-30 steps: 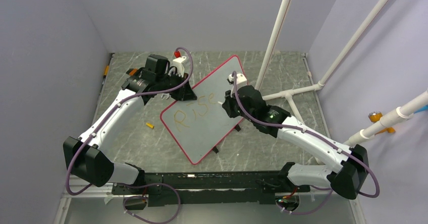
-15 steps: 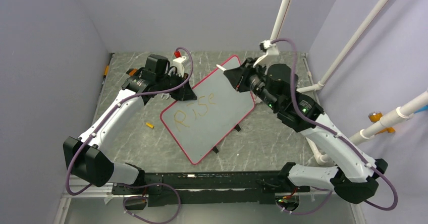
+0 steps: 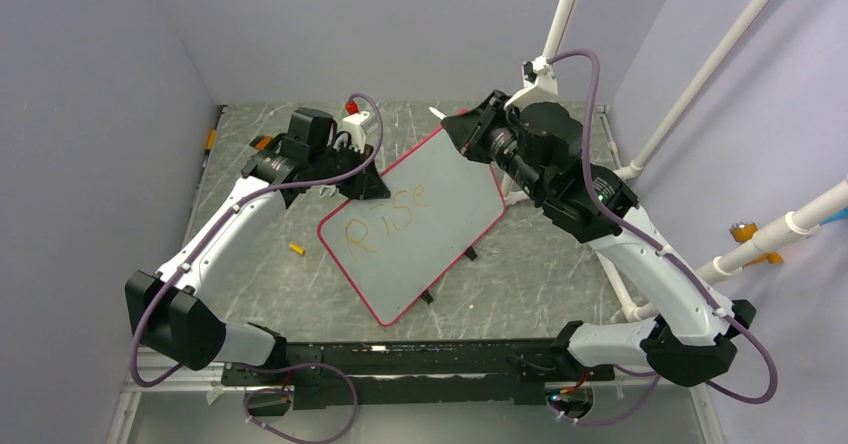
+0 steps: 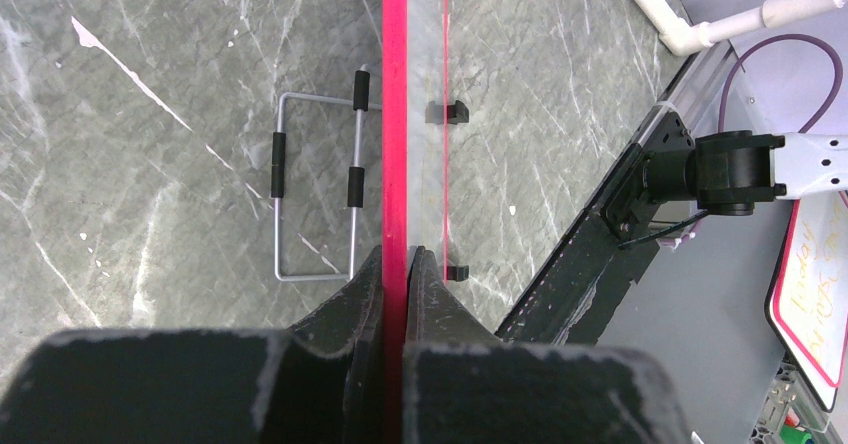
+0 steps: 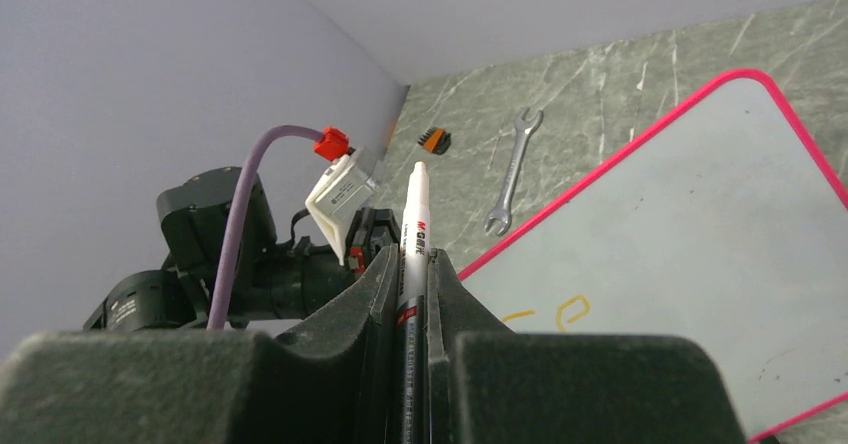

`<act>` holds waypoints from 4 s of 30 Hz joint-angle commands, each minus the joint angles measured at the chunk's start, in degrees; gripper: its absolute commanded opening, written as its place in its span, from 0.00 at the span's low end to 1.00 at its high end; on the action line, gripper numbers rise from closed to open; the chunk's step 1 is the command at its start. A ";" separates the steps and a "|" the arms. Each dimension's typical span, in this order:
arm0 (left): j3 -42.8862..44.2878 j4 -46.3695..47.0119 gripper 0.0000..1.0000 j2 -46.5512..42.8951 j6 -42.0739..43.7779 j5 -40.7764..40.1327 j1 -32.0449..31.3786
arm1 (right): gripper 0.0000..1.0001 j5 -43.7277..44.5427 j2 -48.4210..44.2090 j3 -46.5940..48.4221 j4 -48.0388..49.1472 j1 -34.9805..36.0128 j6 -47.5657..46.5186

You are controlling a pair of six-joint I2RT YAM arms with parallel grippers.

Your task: Write a sentence on the whiteboard

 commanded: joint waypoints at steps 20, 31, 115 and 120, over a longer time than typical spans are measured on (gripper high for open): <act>0.20 3.74 0.00 1.89 7.47 -12.03 -0.31 | 0.00 -3.85 -3.84 -2.95 -5.07 0.09 -1.86; 0.42 2.76 0.00 3.25 6.14 -19.76 -0.14 | 0.00 -16.16 -13.13 -25.81 5.02 0.14 -15.51; -0.10 2.81 0.00 2.40 4.31 -24.82 0.65 | 0.00 9.83 -1.95 -43.70 18.17 30.57 -18.33; -0.11 2.89 0.00 2.23 4.36 -24.86 0.65 | 0.00 5.38 -4.67 -44.41 20.73 30.81 -19.84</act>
